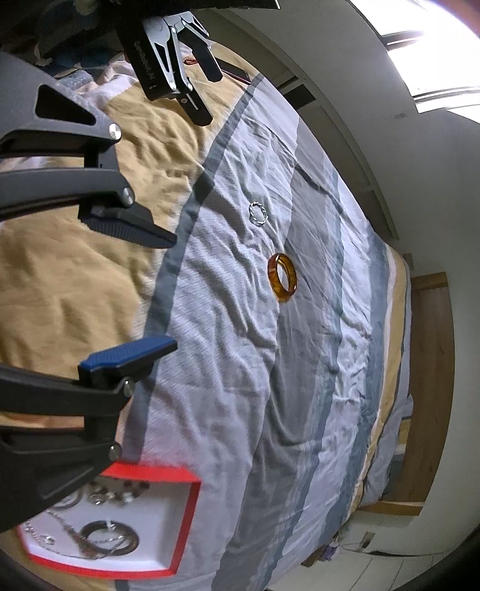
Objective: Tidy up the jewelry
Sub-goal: 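Grasp the twisted silver hoop with the left tool while the right tool grasps the amber bangle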
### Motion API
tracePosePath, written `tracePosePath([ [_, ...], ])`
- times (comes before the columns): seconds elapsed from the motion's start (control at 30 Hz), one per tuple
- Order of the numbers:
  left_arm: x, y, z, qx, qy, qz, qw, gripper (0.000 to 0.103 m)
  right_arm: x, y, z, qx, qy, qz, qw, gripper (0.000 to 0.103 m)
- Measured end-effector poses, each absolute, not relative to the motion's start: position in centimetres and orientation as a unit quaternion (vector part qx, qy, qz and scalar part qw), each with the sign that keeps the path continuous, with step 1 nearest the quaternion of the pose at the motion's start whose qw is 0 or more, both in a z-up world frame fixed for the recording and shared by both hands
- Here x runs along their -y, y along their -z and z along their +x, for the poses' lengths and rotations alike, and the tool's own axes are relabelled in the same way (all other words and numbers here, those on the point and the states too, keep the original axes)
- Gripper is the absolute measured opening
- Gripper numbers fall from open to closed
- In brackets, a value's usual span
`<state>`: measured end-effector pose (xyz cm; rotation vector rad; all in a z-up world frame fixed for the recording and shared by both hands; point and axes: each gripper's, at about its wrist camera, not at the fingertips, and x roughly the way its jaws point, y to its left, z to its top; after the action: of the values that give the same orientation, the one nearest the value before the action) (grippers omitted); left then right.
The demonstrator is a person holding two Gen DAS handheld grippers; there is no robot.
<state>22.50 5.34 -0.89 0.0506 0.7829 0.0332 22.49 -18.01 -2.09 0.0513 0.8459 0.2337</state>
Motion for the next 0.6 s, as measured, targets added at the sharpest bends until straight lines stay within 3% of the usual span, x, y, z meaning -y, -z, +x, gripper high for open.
tracePosePath([
  [0.33,-7.2,3.2,26.5,-0.403,-0.030,0.017,0.914,0.093,16.0,3.8,27.5,-0.414,-0.138,0.017,0.900,0.047],
  [0.43,-8.7,4.1,28.3,-0.410,-0.031,0.002,0.912,0.089,15.1,4.2,29.3,-0.414,-0.149,0.010,0.898,0.047],
  [0.6,-10.5,5.6,32.2,-0.430,-0.017,-0.023,0.902,0.072,13.8,4.8,33.0,-0.413,-0.161,-0.002,0.896,0.047],
])
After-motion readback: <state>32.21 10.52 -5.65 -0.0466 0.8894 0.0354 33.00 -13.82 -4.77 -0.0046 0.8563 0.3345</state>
